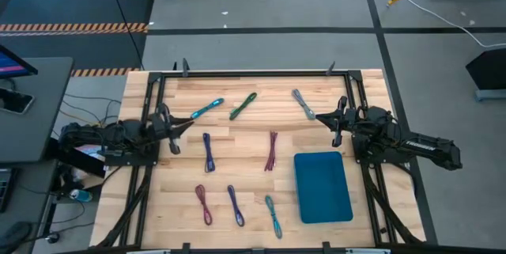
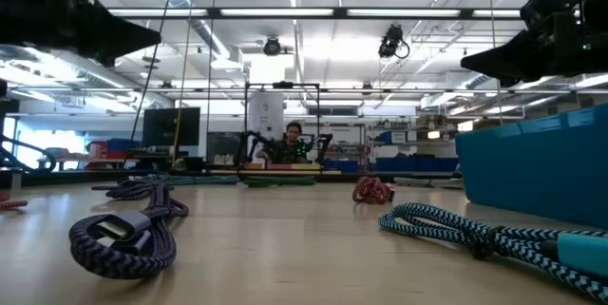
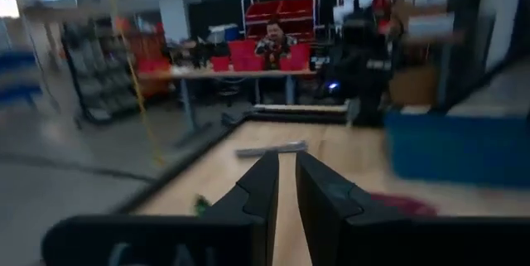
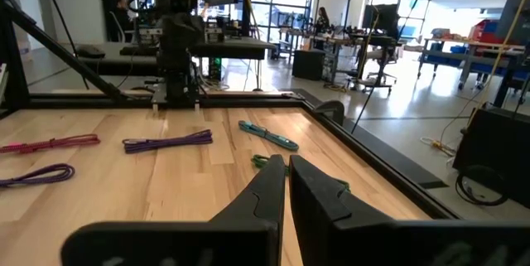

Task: Pick and place USB-C Cables
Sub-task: Put the white charger cable into the blue bin

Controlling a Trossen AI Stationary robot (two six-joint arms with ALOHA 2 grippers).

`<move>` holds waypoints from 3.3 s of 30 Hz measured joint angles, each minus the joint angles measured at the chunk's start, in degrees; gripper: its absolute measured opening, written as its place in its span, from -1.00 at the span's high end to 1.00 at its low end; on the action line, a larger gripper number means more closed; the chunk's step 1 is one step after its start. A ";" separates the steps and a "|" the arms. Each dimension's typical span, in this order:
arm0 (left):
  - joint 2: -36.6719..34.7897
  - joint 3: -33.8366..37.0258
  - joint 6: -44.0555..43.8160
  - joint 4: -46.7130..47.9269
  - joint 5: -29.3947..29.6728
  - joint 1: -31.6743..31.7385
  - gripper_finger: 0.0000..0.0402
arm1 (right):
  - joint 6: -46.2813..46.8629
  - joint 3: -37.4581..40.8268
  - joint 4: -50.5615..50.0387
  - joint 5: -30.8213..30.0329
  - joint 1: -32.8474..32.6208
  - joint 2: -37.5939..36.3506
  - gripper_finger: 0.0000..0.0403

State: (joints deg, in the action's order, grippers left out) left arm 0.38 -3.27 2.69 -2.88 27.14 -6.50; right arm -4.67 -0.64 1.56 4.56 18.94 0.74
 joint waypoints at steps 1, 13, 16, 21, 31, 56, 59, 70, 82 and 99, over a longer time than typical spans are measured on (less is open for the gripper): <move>0.00 0.00 -4.14 -0.71 0.27 0.12 0.74 | 0.00 0.01 0.05 0.00 0.00 0.00 0.87; -0.02 0.00 -44.33 -1.92 20.66 1.60 0.74 | 3.39 0.02 7.99 -0.06 0.00 0.04 0.87; -0.02 0.00 -42.31 -3.17 21.82 2.15 0.74 | 11.62 0.02 16.67 -0.50 0.00 0.02 0.87; -0.02 0.00 -36.54 -7.83 22.78 3.31 0.74 | 24.83 0.02 30.16 -7.09 0.02 0.02 0.87; -0.02 0.00 -30.59 -12.03 22.81 3.56 0.74 | 32.96 0.02 28.19 -9.77 0.02 0.02 0.88; -0.02 -7.60 -5.80 -23.88 13.07 3.56 0.37 | 23.08 -34.54 -3.46 -13.43 0.02 26.77 0.66; -0.02 -9.52 -4.53 -21.64 13.09 3.56 0.20 | 20.75 -43.49 -13.88 -15.72 0.02 34.90 0.61; -0.02 -10.69 -4.39 -17.79 13.15 3.56 0.03 | 22.80 -65.68 -42.96 -19.96 2.53 59.44 0.30; -0.02 -10.69 -4.58 -16.85 13.20 3.56 0.03 | 25.56 -68.08 -52.89 -19.91 7.97 76.23 -0.08; -0.02 -10.69 -5.02 -16.48 13.22 3.56 0.03 | 22.63 -68.04 -59.72 -15.19 11.23 98.11 -0.13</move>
State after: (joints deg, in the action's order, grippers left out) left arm 0.36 -13.96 -2.33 -19.35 40.36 -2.94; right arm 17.96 -68.69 -58.16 -10.63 30.17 98.85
